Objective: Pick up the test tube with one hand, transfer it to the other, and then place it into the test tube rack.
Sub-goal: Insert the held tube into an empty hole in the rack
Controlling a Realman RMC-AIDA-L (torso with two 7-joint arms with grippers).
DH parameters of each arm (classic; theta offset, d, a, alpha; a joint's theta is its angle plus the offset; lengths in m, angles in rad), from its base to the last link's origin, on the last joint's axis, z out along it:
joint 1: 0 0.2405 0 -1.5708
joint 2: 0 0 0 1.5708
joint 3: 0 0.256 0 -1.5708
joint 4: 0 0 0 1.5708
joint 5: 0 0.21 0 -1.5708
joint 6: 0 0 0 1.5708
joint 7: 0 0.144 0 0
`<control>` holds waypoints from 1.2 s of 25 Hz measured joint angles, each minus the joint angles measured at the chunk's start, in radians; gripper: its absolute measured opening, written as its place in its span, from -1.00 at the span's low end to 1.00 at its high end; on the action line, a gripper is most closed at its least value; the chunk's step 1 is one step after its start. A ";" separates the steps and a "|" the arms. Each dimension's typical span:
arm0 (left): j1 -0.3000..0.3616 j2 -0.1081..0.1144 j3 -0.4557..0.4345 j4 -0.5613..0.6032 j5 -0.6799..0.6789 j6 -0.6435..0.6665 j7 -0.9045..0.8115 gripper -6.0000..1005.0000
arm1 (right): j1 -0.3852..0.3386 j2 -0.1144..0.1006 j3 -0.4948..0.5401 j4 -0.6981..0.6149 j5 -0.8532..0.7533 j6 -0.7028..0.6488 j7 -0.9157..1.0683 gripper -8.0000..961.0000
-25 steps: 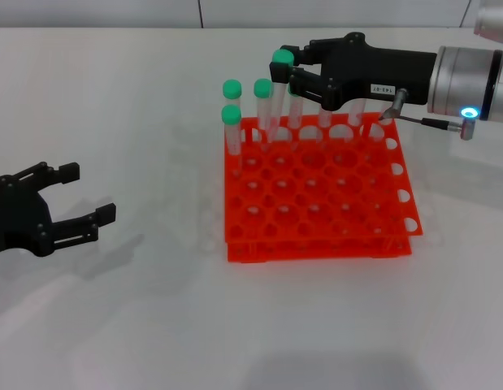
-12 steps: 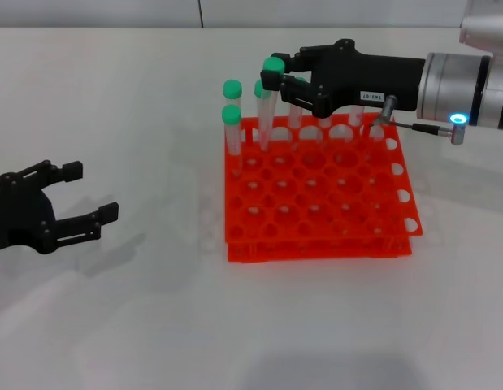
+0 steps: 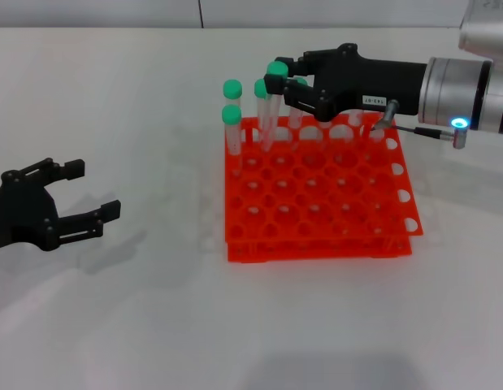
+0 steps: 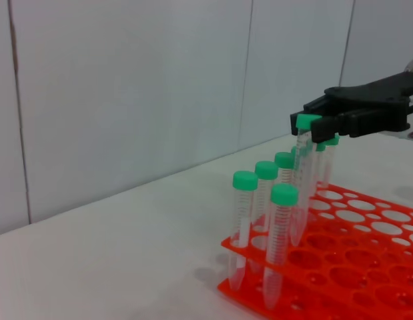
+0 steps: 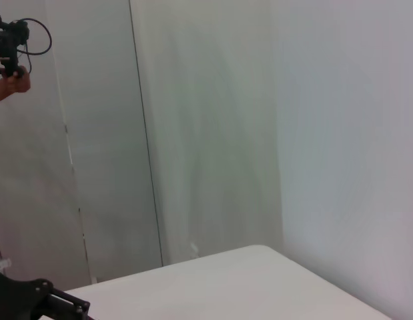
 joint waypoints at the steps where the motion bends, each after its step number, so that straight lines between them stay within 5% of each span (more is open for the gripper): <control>1: -0.003 0.000 0.000 -0.005 0.000 0.000 0.001 0.76 | 0.000 0.000 0.000 0.004 0.000 0.002 -0.002 -0.39; 30: -0.044 0.004 0.000 -0.017 0.030 -0.011 0.001 0.76 | 0.000 0.000 -0.131 0.046 0.096 0.074 -0.094 -0.38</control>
